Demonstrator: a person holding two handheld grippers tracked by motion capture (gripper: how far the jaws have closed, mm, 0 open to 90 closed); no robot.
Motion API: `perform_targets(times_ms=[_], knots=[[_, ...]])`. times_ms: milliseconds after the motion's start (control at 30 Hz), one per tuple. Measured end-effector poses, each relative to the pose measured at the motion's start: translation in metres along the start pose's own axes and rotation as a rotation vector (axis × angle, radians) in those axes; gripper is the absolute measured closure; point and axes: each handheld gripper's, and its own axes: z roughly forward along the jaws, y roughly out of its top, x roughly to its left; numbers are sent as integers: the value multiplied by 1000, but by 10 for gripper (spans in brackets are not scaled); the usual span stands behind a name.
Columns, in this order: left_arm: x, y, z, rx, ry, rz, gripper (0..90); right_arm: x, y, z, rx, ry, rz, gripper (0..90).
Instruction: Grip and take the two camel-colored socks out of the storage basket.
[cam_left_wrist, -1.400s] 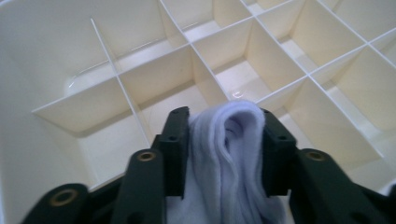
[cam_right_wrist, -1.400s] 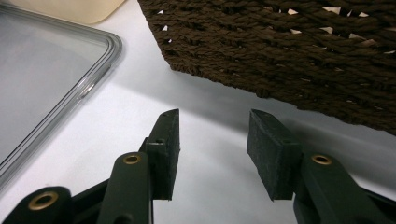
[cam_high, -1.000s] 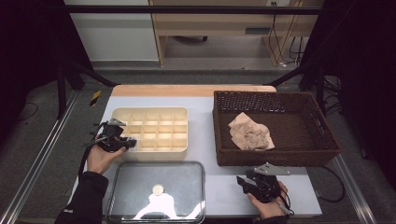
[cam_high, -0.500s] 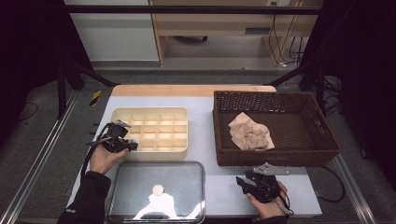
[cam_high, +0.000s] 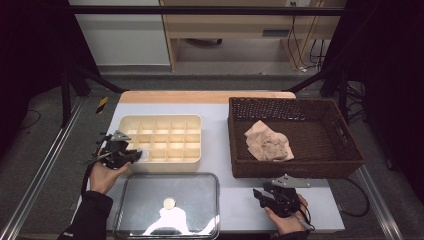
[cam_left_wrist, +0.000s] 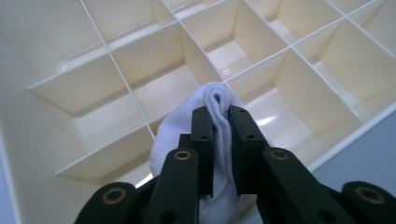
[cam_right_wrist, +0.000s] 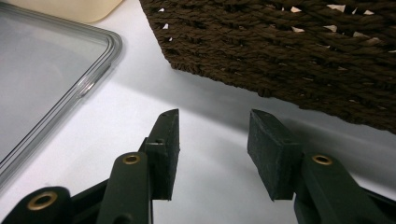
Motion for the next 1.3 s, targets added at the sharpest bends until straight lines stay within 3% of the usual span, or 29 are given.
perform_targets(times_ms=[67,267,400,567,700,800,967,1067,1300], knots=[[2,0,5,21,1,-9,830,0,0,0,0,1,0,545],[-2,0,14,58,21,27,842,0,0,0,2,1,0,548],[1,-3,16,42,-1,-2,844,1,0,0,3,2,-7,549],[1,-4,14,23,-3,5,832,2,1,1,3,6,-6,547],[3,-7,5,-54,-19,-24,713,3,1,0,-4,8,-9,539],[2,-8,-9,-143,-9,-48,600,3,2,-1,-11,11,-6,534],[0,-14,-33,-266,-13,-60,558,5,3,-4,-32,14,-5,519],[-4,-21,-42,-325,-15,-41,551,6,5,-6,-48,18,-9,511],[-16,-46,-48,-343,-3,-69,529,9,7,-10,-72,31,-9,496]])
